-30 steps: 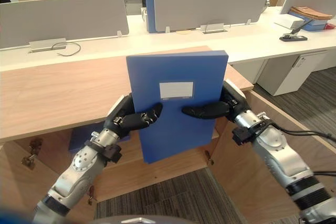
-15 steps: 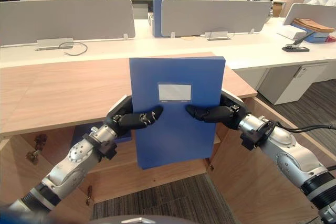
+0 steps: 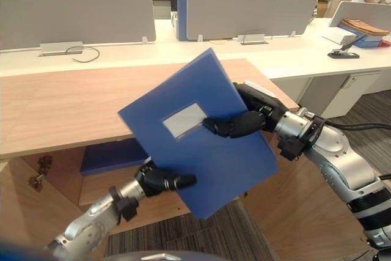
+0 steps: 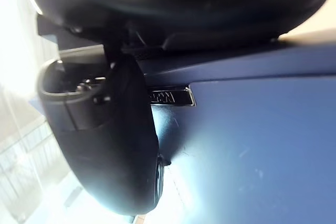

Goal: Walk over to the cabinet, pick up the folder, carry it to the office cabinet, place the folder inside the office cabinet, then close the office cabinet door

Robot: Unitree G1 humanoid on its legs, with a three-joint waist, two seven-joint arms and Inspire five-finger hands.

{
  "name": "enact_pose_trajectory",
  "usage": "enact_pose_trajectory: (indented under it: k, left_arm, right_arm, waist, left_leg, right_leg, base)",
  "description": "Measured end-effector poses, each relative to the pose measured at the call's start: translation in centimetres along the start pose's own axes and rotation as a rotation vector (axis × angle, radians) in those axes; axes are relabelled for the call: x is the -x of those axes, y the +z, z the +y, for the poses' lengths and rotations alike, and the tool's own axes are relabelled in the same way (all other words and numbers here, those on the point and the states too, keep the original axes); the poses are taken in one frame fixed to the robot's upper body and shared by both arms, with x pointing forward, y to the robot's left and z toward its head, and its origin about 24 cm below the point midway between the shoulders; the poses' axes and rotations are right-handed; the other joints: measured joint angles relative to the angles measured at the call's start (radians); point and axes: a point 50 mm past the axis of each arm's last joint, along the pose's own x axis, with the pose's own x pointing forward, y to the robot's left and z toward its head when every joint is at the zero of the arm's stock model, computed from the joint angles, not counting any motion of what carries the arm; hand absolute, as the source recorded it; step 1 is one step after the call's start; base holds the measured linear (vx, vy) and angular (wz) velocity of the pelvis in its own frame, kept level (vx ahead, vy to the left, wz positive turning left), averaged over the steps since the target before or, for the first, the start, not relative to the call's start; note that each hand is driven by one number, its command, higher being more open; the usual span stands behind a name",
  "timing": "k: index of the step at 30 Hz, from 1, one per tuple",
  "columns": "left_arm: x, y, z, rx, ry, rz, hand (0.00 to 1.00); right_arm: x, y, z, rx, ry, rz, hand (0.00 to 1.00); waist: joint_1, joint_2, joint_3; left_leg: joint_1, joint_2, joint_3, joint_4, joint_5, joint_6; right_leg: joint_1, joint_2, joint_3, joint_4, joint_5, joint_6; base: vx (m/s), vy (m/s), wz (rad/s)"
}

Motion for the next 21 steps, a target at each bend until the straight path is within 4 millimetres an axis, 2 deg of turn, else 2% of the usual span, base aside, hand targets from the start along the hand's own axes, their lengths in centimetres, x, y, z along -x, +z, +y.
enact_pose_trajectory:
  k: [3,6,8,10,12,14,17,18,19,20,21]
  left_arm:
    - [-0.1,-1.8,-0.2,0.027,-0.028,0.054,1.00]
    - [-0.1,-4.1,0.4,0.025,0.026,0.108,1.00]
    - [0.2,-7.0,1.2,0.048,0.122,0.203,1.00]
    - [0.9,-8.9,1.8,0.072,0.198,0.262,1.00]
    - [1.9,-10.3,2.5,0.080,0.288,0.307,1.00]
    - [3.0,-11.1,3.6,0.076,0.379,0.349,1.00]
    - [5.7,-12.5,5.6,0.052,0.554,0.444,1.00]
    - [7.8,-13.7,6.4,0.040,0.655,0.530,1.00]
    - [8.2,-13.9,6.5,0.039,0.673,0.547,1.00]
    - [9.6,-14.5,7.0,0.020,0.733,0.613,1.00]
    - [10.2,-14.6,7.3,0.000,0.759,0.644,1.00]
  right_arm:
    - [-0.7,1.6,0.4,0.063,0.003,-0.087,0.00]
    - [-1.6,4.3,1.4,0.181,-0.022,-0.235,0.00]
    - [-1.8,7.2,2.0,0.328,-0.145,-0.430,0.00]
    - [-1.7,9.0,2.1,0.428,-0.225,-0.531,0.00]
    - [-1.6,9.8,2.4,0.524,-0.283,-0.577,0.00]
    - [-1.8,9.7,2.9,0.579,-0.293,-0.570,0.00]
    - [-2.5,8.0,4.1,0.595,-0.247,-0.490,0.00]
    - [-2.8,6.3,5.4,0.561,-0.193,-0.428,0.00]
    - [-2.9,5.9,5.6,0.553,-0.181,-0.415,0.00]
    - [-3.1,4.5,6.7,0.522,-0.133,-0.360,0.00]
    - [-3.2,3.8,7.2,0.506,-0.101,-0.331,0.00]
  waist:
    - [-0.005,0.000,0.000]
    - [-0.015,0.001,0.000]
    - [-0.021,0.002,0.001]
    - [-0.024,0.001,0.001]
    - [-0.024,0.001,0.001]
    - [-0.024,0.002,0.002]
    - [-0.024,0.002,0.003]
    - [-0.025,0.002,0.008]
    - [-0.025,0.001,0.009]
    - [-0.029,0.000,0.012]
    - [-0.031,0.000,0.015]
  left_leg:
    - [0.004,-0.002,0.005,-0.006,0.000,0.000]
    - [0.003,-0.006,0.007,-0.013,0.000,0.000]
    - [0.000,-0.007,0.007,-0.014,0.001,0.002]
    - [-0.001,-0.007,0.007,-0.014,0.004,0.006]
    - [-0.001,-0.007,0.005,-0.014,0.004,0.006]
    - [-0.003,-0.007,0.003,-0.014,0.004,0.007]
    - [-0.002,-0.007,0.000,-0.015,0.004,0.007]
    - [-0.001,-0.008,-0.004,-0.016,0.004,0.007]
    - [0.000,-0.008,-0.005,-0.016,0.004,0.007]
    - [0.000,-0.009,-0.014,-0.017,0.004,0.007]
    - [0.000,-0.009,-0.019,-0.018,0.005,0.009]
  right_leg:
    - [-0.001,0.000,0.005,0.000,0.000,0.000]
    - [-0.012,0.001,0.012,0.000,0.000,0.001]
    - [-0.015,0.001,0.012,-0.004,0.001,0.001]
    - [-0.014,0.001,0.012,-0.009,0.001,0.002]
    - [-0.012,0.001,0.011,-0.013,0.001,0.002]
    - [-0.012,0.000,0.009,-0.014,0.002,0.002]
    - [-0.009,-0.002,0.005,-0.018,0.001,0.002]
    - [-0.005,-0.003,0.001,-0.021,0.001,0.002]
    - [-0.004,-0.004,0.000,-0.022,0.001,0.002]
    - [0.002,-0.006,-0.009,-0.026,0.001,0.002]
    - [0.004,-0.007,-0.014,-0.027,0.001,0.002]
  base:
    - [0.01,-0.005,-0.06]
    - [0.01,-0.002,-0.07]
    - [0.01,-0.001,-0.02]
    - [0.00,0.000,0.00]
    - [0.02,-0.004,0.01]
    - [0.00,0.000,0.00]
    - [0.00,-0.003,0.02]
    - [0.00,-0.007,0.05]
    - [0.01,-0.008,0.13]
    - [0.01,-0.005,0.14]
    - [0.00,-0.005,0.15]
